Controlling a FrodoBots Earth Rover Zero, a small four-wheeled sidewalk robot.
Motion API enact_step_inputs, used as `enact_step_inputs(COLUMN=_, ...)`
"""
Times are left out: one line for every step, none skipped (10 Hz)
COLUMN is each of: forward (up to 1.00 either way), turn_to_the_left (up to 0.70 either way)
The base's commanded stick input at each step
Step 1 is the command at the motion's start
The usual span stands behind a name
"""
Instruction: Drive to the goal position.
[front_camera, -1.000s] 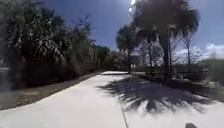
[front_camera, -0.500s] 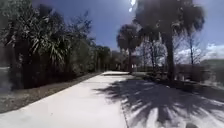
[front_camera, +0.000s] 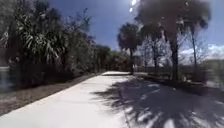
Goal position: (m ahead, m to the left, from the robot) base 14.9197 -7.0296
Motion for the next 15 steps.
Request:
enact_step_inputs(forward=0.7, turn_to_the_left=0.0)
enact_step_inputs(forward=0.7, turn_to_the_left=0.0)
enact_step_inputs(forward=0.7, turn_to_the_left=0.0)
enact_step_inputs(forward=0.7, turn_to_the_left=0.0)
enact_step_inputs(forward=0.7, turn_to_the_left=0.0)
enact_step_inputs(forward=0.7, turn_to_the_left=0.0)
enact_step_inputs(forward=0.7, turn_to_the_left=0.0)
enact_step_inputs(forward=0.7, turn_to_the_left=0.0)
enact_step_inputs(forward=0.7, turn_to_the_left=0.0)
enact_step_inputs(forward=0.7, turn_to_the_left=0.0)
enact_step_inputs(forward=0.7, turn_to_the_left=0.0)
enact_step_inputs(forward=0.7, turn_to_the_left=0.0)
enact_step_inputs(forward=0.7, turn_to_the_left=0.0)
enact_step_inputs(forward=0.7, turn_to_the_left=0.0)
enact_step_inputs(forward=0.7, turn_to_the_left=0.0)
